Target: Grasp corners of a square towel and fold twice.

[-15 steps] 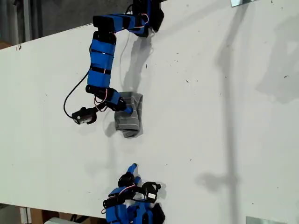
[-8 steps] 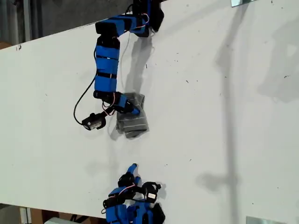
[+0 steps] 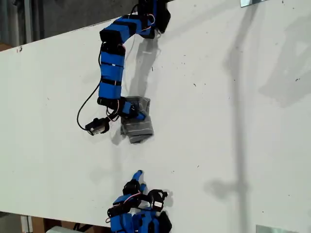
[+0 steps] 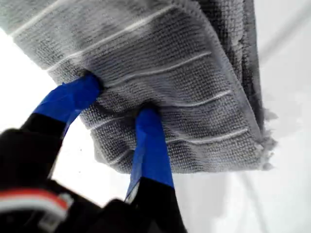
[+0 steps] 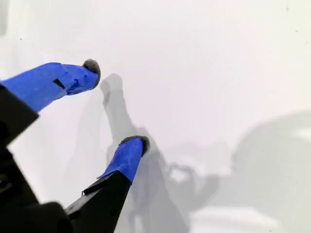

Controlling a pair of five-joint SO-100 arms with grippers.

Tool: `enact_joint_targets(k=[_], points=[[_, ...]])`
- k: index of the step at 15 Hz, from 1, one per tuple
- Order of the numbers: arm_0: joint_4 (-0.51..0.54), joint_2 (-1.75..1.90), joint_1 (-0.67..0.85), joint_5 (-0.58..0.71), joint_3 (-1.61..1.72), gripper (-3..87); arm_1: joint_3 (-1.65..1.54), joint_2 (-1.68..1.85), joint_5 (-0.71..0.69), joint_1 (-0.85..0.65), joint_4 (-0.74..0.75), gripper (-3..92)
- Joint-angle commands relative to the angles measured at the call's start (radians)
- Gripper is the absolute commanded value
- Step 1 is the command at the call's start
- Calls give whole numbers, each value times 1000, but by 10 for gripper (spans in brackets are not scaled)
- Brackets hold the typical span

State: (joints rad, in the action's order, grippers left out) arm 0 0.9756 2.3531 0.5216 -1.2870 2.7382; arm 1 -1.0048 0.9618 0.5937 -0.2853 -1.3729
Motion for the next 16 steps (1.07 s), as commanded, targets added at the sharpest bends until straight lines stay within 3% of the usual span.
enact_joint_targets(k=[1, 5, 9, 11, 13, 15, 16], points=[[-9, 20, 6, -3, -2, 256, -67, 310, 8, -25, -5, 193], [-9, 37, 8, -2, 6, 256, -712, 931, 117, -52, 187, 195], [-6, 74, 6, -8, 23, 256, -1397, 1683, 399, 11, 348, 227], [-8, 75, 5, -2, 25, 256, -1669, 2114, 551, 29, 236, 240], [-8, 78, 6, 0, 25, 256, -1686, 2329, 620, 20, 44, 272], [-8, 106, 2, 9, 38, 256, -1713, 2318, 699, 31, 55, 345], [-5, 137, 2, 11, 52, 256, -1740, 2319, 756, 11, 43, 288]])
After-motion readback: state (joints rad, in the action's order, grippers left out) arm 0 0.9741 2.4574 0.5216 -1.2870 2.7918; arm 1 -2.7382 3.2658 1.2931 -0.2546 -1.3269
